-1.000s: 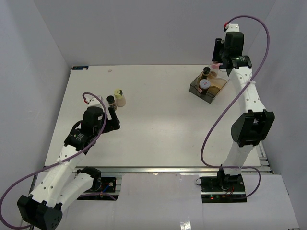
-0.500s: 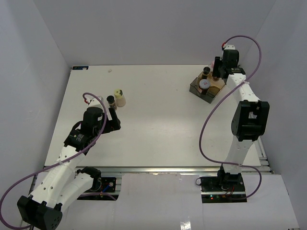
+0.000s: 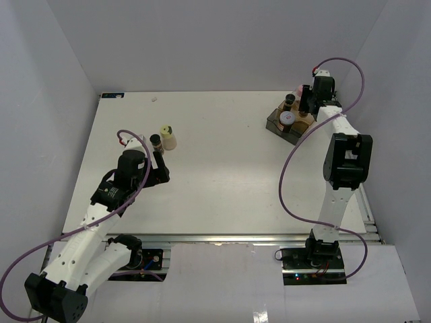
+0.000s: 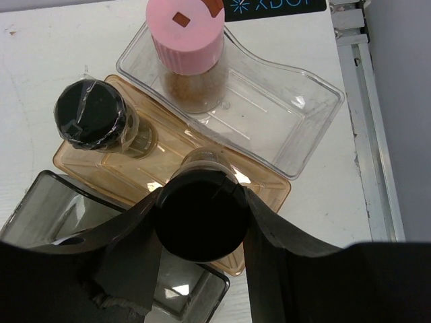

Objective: Organize the condiment bottles

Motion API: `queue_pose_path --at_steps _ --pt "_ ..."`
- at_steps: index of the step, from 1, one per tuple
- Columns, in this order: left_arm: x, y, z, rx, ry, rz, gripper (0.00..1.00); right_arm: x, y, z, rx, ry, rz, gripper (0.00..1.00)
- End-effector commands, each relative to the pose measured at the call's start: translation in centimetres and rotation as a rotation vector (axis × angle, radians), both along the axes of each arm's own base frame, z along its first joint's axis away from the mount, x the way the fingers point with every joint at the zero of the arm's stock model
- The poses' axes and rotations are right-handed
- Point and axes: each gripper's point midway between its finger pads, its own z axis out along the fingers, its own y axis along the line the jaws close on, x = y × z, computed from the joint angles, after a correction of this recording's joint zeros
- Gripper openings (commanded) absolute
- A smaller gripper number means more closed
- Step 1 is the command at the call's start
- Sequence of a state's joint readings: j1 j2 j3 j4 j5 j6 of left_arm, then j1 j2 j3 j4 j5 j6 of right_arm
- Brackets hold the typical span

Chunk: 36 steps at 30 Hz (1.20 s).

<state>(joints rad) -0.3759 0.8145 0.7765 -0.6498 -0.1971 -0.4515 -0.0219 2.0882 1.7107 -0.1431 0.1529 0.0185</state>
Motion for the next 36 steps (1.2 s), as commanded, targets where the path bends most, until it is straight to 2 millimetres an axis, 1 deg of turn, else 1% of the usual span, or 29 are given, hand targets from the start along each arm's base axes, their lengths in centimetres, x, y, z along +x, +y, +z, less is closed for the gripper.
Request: queue_pose_path --at_steps 1,3,7,11,14,20,24,27,28,31,35,36 --pt "0.2 -0.1 0.1 -0.002 -0.013 -0.007 0.98 2.0 0.5 2.1 0.011 -0.102 0.025 0.08" --pt "0.2 -0.1 0.2 -0.003 -0.016 -0.007 0.98 2.0 0.6 1.3 0.014 -0.089 0.027 0.08" --pt "0.2 -0.1 0.2 -0.002 -0.016 -0.006 0.98 2.1 0.8 0.5 0.021 -0.078 0.037 0.08" --pt "0.1 0.0 0.3 -0.002 -0.019 -0.004 0.98 2.4 1.1 -0.1 0.036 -0.07 0.048 0.11" --pt "0.1 0.1 0.5 -0.005 -0.029 0.002 0.98 2.6 1.3 -0.4 0.045 -0.062 0.048 0.2" --pt "0.0 0.2 1.0 -0.01 -0.047 0.007 0.98 3.0 2.0 -1.2 0.05 -0.048 0.059 0.27" --pt "0.1 0.2 0.8 -0.009 -0.042 0.006 0.98 3.2 2.3 -1.4 0.041 -0.044 0.069 0.42" --pt "0.0 0.2 0.9 -0.009 -0.043 0.003 0.98 3.3 2.2 -1.5 0.035 -0.036 0.066 0.5" --pt "0.0 0.2 0.9 -0.009 -0.044 0.003 0.98 3.3 2.1 -1.5 0.033 -0.036 0.062 0.54" --pt "0.0 0.1 0.9 -0.011 -0.045 0.002 0.98 3.4 2.1 -1.3 0.03 -0.037 0.059 0.59" --pt "0.0 0.1 0.9 -0.01 -0.045 0.001 0.98 3.5 2.0 -0.6 0.02 -0.04 0.061 0.68" --pt "0.0 0.1 0.9 -0.01 -0.045 0.001 0.98 3.6 1.9 -0.4 0.018 -0.04 0.061 0.68"
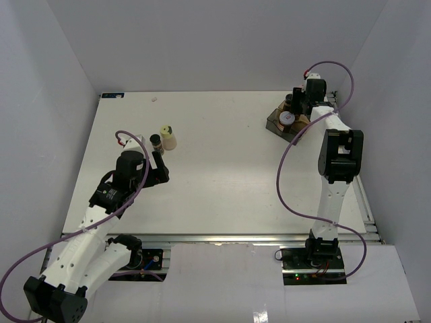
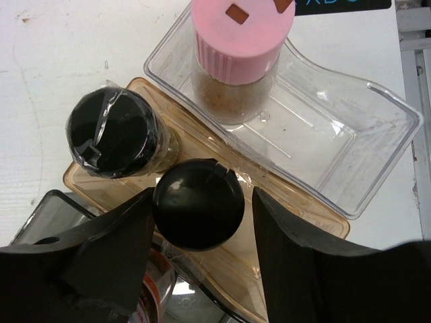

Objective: Organize the condiment bottles

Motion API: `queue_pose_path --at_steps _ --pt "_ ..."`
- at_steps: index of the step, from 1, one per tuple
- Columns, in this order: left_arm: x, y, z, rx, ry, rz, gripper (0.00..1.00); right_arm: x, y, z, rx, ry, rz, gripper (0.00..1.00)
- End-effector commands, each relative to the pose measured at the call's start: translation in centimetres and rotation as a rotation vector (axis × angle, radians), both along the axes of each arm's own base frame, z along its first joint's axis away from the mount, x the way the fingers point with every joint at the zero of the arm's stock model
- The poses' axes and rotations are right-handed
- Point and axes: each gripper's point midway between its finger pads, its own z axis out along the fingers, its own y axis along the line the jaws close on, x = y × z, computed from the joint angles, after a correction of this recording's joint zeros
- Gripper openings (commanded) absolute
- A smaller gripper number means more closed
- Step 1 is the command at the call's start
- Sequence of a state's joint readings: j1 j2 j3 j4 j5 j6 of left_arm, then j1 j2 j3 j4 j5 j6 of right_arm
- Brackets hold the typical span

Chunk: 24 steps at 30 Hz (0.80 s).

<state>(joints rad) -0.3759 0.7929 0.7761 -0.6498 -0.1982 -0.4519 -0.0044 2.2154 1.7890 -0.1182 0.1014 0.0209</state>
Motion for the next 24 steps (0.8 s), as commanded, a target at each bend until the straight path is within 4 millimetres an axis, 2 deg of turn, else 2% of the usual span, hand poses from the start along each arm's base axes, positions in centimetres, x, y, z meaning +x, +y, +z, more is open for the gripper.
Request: queue_pose_path --at_steps 1,8,11,12,14,15,20,22,23,24 --pt "0.2 0.1 0.4 -0.002 -0.025 0.001 0.98 1.3 0.0 3.5 -0.013 -0.065 0.0 0.69" --pt "0.1 0.6 0.8 0.003 -0.023 0.036 0.98 -0.3 0.6 7.9 0.011 -0.074 0.029 0.69" --pt "0.6 1.7 1.1 0.044 -0.009 0.099 0.98 -2.0 1.5 11.7 0.052 -0.1 0.053 0.7" --pt "1.0 1.8 1.2 0.056 0.008 0.117 0.98 -2.6 1.9 11.7 0.072 -0.091 0.063 0.7" --pt "2.2 2.0 1.3 0.083 0.032 0.146 0.98 -4.2 3.1 14.4 0.106 -0.133 0.111 0.7" --pt "2.8 1.9 1.3 0.087 0.045 0.15 0.98 -4.8 4.5 14.9 0.114 -0.144 0.141 0.7" --pt "7.1 1.4 1.8 0.063 0.088 0.14 0.98 -7.9 6.6 16.4 0.121 -0.159 0.214 0.69" --pt "8.6 0.8 2.6 0.033 0.089 0.113 0.98 -9.1 8.2 17.8 0.141 -0.187 0.278 0.69" --pt "8.7 0.9 2.6 0.023 0.093 0.108 0.98 -9.3 9.0 17.3 0.154 -0.181 0.308 0.69" --pt "9.5 0.8 3.0 0.001 0.096 0.108 0.96 -10.0 11.0 18.1 0.173 -0.198 0.379 0.69"
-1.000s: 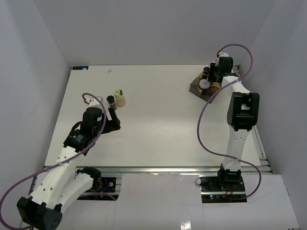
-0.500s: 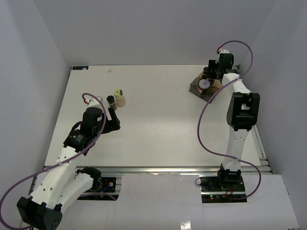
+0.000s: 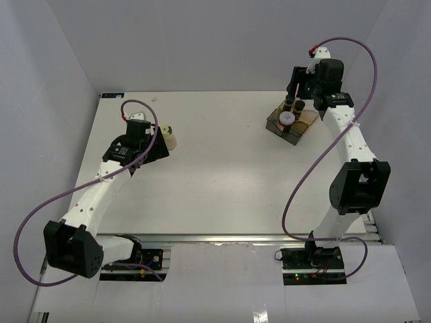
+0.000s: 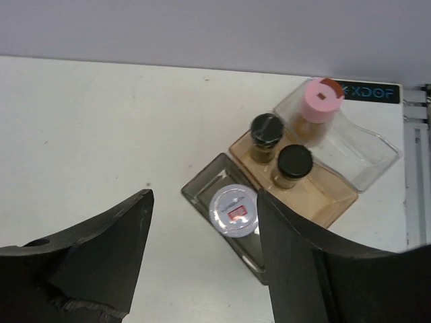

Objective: Organize the condiment bottles

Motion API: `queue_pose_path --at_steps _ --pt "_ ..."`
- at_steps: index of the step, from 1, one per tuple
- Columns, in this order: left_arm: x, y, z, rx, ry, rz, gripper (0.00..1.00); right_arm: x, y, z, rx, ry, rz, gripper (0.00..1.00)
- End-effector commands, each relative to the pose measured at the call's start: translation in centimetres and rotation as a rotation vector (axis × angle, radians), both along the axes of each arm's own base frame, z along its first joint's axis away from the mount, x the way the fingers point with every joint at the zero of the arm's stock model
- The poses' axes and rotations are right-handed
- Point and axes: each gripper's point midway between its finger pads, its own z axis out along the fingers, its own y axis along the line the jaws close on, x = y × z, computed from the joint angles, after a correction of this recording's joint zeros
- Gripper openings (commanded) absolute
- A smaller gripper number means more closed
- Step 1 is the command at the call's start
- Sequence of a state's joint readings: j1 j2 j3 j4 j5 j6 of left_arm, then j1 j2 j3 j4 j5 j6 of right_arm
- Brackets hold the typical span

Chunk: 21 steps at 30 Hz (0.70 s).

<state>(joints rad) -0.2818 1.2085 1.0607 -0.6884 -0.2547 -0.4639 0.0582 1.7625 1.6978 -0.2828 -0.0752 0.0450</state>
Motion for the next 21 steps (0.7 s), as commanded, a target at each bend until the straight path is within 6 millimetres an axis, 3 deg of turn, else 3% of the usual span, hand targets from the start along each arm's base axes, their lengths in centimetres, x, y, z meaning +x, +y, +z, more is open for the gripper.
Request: queue_pose_path --at_steps 1,5,9,16,21 --pt "3.2 -0.7 3.4 -0.092 -0.057 -0.031 0.95 -2.4 6.1 0.7 0.053 -0.023 0.232 0.69" --pt "5.1 0.2 3.1 -0.121 -0.047 -0.003 0.89 -3.0 12.2 1.6 0.051 -0.019 0.385 0.69" --pt "6.3 0.6 2.3 -0.079 -0.021 -0.018 0.87 -4.3 15.3 1.3 0.054 -0.011 0.453 0.69" --pt "7.9 1.3 -1.1 -0.018 0.063 0.002 0.82 -6.0 15.4 1.6 0.051 -0.036 0.459 0.69" --pt "9.7 1.8 -2.4 0.022 0.075 0.025 0.79 -6.7 15.1 2.6 0.051 -0.062 0.453 0.69"
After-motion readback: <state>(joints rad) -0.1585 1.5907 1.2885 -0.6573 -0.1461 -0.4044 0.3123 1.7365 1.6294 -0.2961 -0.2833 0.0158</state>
